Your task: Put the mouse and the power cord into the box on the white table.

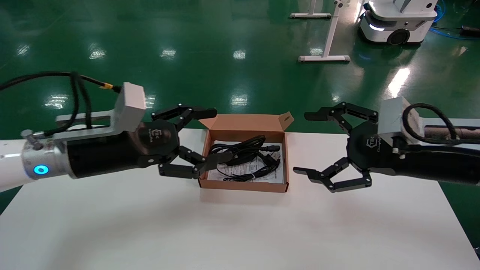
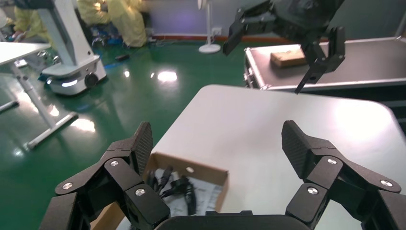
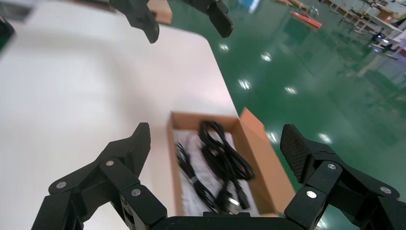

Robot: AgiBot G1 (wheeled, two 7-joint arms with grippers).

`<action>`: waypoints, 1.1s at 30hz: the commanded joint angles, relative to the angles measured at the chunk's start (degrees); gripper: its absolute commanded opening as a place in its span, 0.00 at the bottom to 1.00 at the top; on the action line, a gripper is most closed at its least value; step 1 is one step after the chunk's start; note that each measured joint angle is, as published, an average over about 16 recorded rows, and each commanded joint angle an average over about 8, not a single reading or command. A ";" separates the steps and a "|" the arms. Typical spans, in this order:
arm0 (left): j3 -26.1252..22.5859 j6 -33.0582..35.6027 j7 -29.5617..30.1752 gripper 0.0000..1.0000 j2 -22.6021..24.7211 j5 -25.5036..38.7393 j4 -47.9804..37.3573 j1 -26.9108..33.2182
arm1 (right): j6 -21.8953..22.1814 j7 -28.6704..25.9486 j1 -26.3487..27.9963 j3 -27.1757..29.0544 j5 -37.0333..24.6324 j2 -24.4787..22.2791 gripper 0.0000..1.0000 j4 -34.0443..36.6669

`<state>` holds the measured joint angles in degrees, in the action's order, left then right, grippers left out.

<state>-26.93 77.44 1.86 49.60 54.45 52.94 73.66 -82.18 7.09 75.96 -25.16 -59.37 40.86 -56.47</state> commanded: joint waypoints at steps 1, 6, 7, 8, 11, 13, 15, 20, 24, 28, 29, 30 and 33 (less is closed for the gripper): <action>1.09 0.83 0.89 0.96 -1.46 -1.26 2.06 -1.21 | -0.35 -1.75 -1.41 0.90 1.72 -0.57 1.00 -1.68; 3.80 2.88 3.10 1.00 -5.08 -4.39 7.19 -4.22 | -1.20 -6.11 -4.93 3.13 5.99 -2.00 1.00 -5.86; 4.35 3.29 3.54 1.00 -5.81 -5.01 8.22 -4.82 | -1.38 -6.98 -5.63 3.58 6.85 -2.29 1.00 -6.69; 4.89 3.70 3.98 1.00 -6.53 -5.64 9.25 -5.42 | -1.55 -7.85 -6.34 4.02 7.71 -2.57 1.00 -7.53; 6.54 4.95 5.33 1.00 -8.74 -7.55 12.37 -7.25 | -2.07 -10.51 -8.48 5.38 10.31 -3.44 1.00 -10.08; 7.63 5.77 6.22 1.00 -10.19 -8.80 14.43 -8.46 | -2.42 -12.25 -9.89 6.28 12.03 -4.01 1.00 -11.75; 8.72 6.59 7.10 1.00 -11.65 -10.06 16.49 -9.66 | -2.76 -14.00 -11.30 7.17 13.74 -4.59 1.00 -13.42; 10.79 8.15 8.70 1.00 -14.44 -12.48 20.50 -11.97 | -3.46 -17.41 -14.15 8.97 17.23 -5.73 1.00 -16.84; 11.56 8.72 9.13 1.00 -15.48 -13.43 22.06 -12.83 | -3.78 -18.56 -15.40 9.75 18.80 -6.22 1.00 -18.31; 11.71 8.84 9.20 1.00 -15.65 -13.66 22.31 -13.01 | -3.87 -18.73 -15.69 9.95 19.20 -6.35 1.00 -18.59; 11.66 8.81 9.18 1.00 -15.58 -13.61 22.19 -12.95 | -3.85 -18.66 -15.61 9.91 19.10 -6.32 1.00 -18.48; 11.61 8.77 9.17 1.00 -15.50 -13.55 22.07 -12.90 | -3.82 -18.59 -15.53 9.85 18.99 -6.29 1.00 -18.37; 11.46 8.66 9.12 1.00 -15.31 -13.36 21.75 -12.73 | -3.75 -18.43 -15.29 9.70 18.66 -6.19 1.00 -18.07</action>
<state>-15.44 86.12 10.98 34.25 41.07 74.75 60.91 -85.94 -11.37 60.64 -15.44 -40.66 34.66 -74.60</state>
